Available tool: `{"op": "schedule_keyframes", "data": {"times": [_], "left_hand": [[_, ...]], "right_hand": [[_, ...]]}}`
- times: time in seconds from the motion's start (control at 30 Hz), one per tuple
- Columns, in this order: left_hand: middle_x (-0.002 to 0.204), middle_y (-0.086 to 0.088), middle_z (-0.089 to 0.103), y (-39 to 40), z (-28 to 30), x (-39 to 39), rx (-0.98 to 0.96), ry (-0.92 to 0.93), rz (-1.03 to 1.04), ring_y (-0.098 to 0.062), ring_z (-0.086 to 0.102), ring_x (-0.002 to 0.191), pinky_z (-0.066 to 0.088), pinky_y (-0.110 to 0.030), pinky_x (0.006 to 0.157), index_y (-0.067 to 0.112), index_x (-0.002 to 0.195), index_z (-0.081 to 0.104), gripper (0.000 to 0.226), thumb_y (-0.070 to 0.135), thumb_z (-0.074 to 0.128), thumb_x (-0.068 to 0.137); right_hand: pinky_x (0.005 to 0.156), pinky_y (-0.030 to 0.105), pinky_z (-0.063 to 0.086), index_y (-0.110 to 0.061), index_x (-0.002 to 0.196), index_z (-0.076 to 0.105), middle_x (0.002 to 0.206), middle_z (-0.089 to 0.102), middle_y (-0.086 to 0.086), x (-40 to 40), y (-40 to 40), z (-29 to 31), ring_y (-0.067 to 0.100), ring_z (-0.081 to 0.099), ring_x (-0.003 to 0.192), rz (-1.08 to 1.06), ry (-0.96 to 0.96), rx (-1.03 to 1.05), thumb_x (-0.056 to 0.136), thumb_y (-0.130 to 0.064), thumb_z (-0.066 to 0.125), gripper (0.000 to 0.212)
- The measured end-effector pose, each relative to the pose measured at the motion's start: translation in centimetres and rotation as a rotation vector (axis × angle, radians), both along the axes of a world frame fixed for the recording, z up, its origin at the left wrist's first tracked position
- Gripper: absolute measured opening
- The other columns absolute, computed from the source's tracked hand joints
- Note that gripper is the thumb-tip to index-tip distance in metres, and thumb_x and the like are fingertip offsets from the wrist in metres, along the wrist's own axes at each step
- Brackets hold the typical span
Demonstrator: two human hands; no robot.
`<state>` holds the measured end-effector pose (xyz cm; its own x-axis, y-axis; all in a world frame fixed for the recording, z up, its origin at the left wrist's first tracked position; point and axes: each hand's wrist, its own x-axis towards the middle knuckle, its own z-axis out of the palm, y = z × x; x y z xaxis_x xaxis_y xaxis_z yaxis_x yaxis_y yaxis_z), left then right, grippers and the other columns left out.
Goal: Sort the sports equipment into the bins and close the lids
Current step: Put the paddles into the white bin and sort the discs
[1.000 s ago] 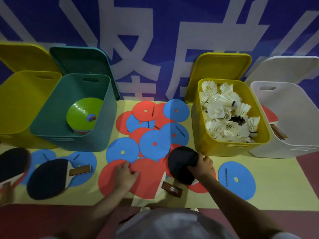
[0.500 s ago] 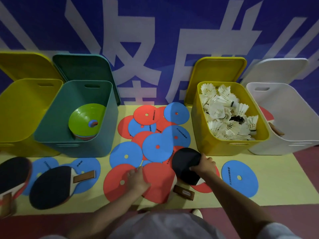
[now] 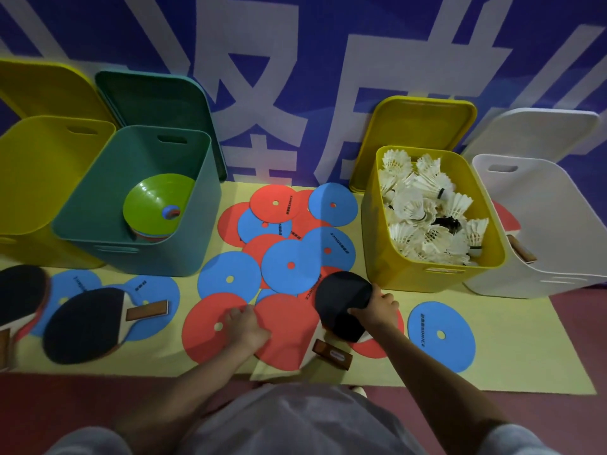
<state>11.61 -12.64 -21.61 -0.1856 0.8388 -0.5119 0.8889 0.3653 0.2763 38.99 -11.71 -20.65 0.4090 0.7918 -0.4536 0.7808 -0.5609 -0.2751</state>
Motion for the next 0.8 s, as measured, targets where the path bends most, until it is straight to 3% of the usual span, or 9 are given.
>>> {"op": "schedule_keyframes", "data": {"times": [0.17,0.43,0.6,0.67,0.8], "left_hand": [[0.131,-0.016,0.044,-0.8,-0.1,0.4,0.059,-0.033,0.051,-0.034,0.036,0.126,0.027,-0.032,0.106,0.014,0.132,0.042,0.077,0.037,0.078,0.068],[0.126,-0.018,0.047,-1.4,0.2,0.1,0.101,-0.135,0.095,-0.034,0.041,0.121,0.035,-0.034,0.099,0.013,0.128,0.044,0.076,0.034,0.082,0.065],[0.127,-0.017,0.041,-2.0,0.9,-0.2,0.178,-0.395,0.199,-0.030,0.043,0.118,0.037,-0.030,0.092,0.014,0.130,0.047,0.075,0.012,0.083,0.064],[0.121,-0.010,0.047,-1.9,1.5,-0.4,0.191,-0.545,0.233,-0.025,0.048,0.113,0.039,-0.027,0.085,0.013,0.131,0.047,0.074,0.004,0.081,0.066],[0.109,0.001,0.061,-0.6,3.1,-0.5,0.207,-0.852,0.375,-0.019,0.060,0.103,0.045,-0.023,0.080,0.014,0.128,0.053,0.056,-0.001,0.072,0.078]], "right_hand": [[0.102,0.043,0.037,-0.014,0.142,0.025,0.130,0.042,0.020,0.0,-0.5,-0.5,0.037,0.039,0.120,-0.003,0.012,0.051,0.078,-0.044,0.072,0.086],[0.104,0.044,0.035,-0.013,0.142,0.026,0.131,0.042,0.022,0.1,-0.5,-0.9,0.039,0.038,0.121,-0.011,0.030,0.071,0.076,-0.042,0.074,0.087],[0.100,0.048,0.039,-0.013,0.141,0.033,0.128,0.044,0.023,0.5,-0.8,-0.6,0.041,0.039,0.119,-0.121,0.132,0.154,0.079,-0.030,0.071,0.074],[0.098,0.049,0.043,-0.014,0.139,0.038,0.125,0.046,0.020,0.8,-1.2,0.1,0.040,0.042,0.117,-0.178,0.175,0.262,0.080,-0.027,0.068,0.068],[0.087,0.034,0.047,-0.023,0.136,0.046,0.129,0.049,0.008,0.7,-1.9,2.2,0.028,0.054,0.112,-0.061,0.276,0.443,0.088,-0.030,0.063,0.052]]}}
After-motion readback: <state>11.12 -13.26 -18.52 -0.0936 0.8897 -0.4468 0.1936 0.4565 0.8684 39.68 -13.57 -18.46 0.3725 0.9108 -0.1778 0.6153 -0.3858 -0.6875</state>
